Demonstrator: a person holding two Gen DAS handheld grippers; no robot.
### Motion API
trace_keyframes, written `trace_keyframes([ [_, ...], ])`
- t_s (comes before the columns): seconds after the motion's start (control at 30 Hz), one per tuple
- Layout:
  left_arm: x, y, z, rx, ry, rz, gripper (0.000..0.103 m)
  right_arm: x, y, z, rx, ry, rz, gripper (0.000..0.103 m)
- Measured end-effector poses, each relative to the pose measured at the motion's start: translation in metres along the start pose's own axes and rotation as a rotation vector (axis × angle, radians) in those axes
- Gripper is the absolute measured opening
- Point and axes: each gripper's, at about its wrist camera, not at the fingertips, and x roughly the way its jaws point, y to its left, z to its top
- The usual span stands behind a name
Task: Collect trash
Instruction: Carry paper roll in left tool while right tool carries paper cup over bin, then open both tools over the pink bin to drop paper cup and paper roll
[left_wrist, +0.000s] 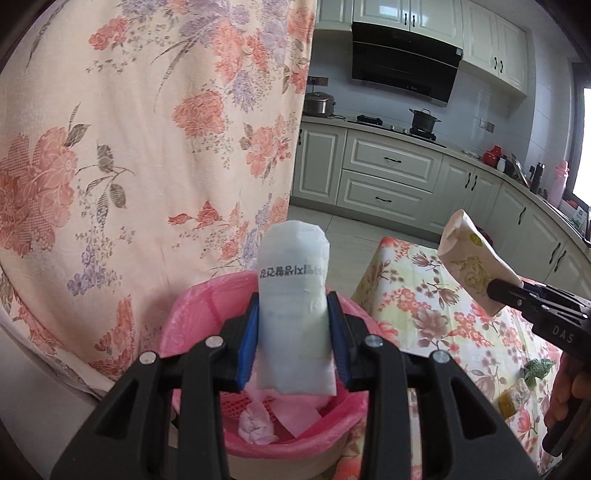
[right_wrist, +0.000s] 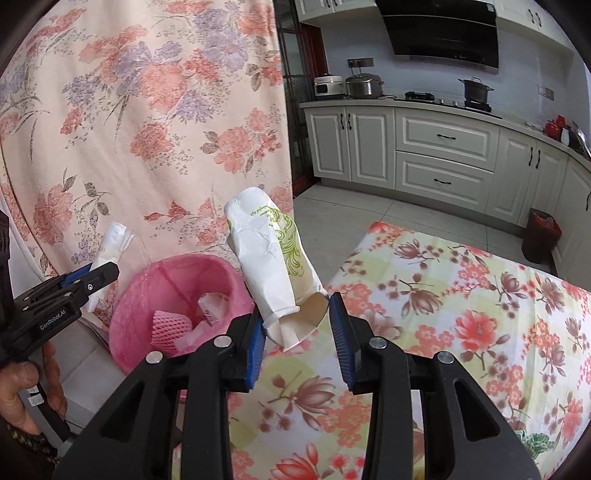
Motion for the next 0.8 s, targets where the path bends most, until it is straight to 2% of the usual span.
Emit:
trace_keyframes([
  [0.47,0.001,0.047,-0.006,-0.058,0.003,0.045,0.034,0.051,0.088,0.023,-0.096,0.044,0.095,0.036],
  [0.6,0.002,0.053,-0.003,-0.066,0.000,0.049,0.034,0.063,0.101,0.028,-0.124,0.049,0.105,0.036],
  [0.8,0.006,0.054,-0.001,-0.073,0.001,0.049,0.035,0.077,0.106,0.030,-0.138,0.061,0.106,0.043],
])
